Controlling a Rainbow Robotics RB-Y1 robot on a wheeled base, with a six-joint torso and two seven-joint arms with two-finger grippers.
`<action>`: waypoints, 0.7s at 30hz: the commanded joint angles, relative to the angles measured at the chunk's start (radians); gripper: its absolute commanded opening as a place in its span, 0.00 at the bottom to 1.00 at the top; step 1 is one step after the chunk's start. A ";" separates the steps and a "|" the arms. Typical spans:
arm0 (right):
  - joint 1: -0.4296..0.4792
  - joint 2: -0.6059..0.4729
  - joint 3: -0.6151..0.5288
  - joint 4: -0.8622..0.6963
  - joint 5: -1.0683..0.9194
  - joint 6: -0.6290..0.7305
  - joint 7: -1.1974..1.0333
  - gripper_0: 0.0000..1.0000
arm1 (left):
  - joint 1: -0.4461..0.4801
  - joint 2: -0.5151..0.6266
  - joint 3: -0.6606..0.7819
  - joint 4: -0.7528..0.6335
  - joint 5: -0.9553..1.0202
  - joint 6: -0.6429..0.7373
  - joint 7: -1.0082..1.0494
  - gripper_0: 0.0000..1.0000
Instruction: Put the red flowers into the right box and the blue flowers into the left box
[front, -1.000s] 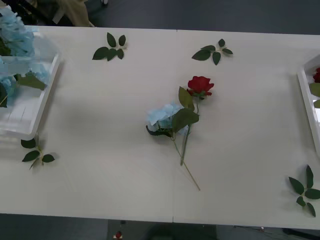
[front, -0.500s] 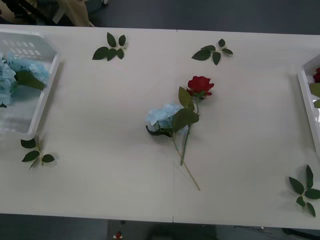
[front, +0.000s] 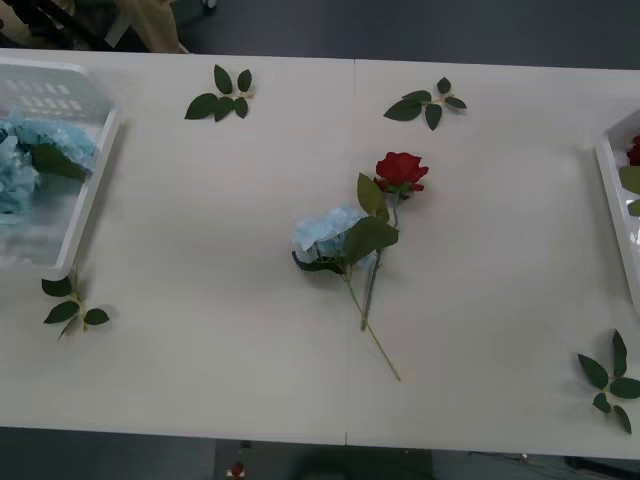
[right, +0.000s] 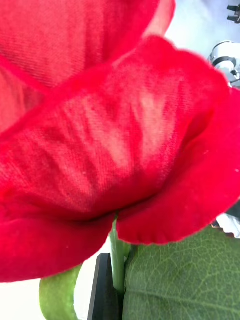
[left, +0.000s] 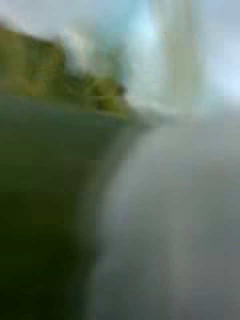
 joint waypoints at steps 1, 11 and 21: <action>-0.030 -0.012 0.002 -0.002 -0.002 -0.005 0.014 0.41 | 0.002 0.002 0.021 -0.013 0.045 -0.007 -0.019 0.69; -0.029 -0.012 0.007 -0.002 -0.048 0.016 0.042 0.83 | 0.002 0.002 0.099 -0.049 0.131 0.077 -0.019 0.90; -0.029 -0.013 0.007 -0.027 -0.172 0.069 0.055 0.83 | 0.002 0.002 0.306 -0.207 0.443 0.345 -0.019 0.91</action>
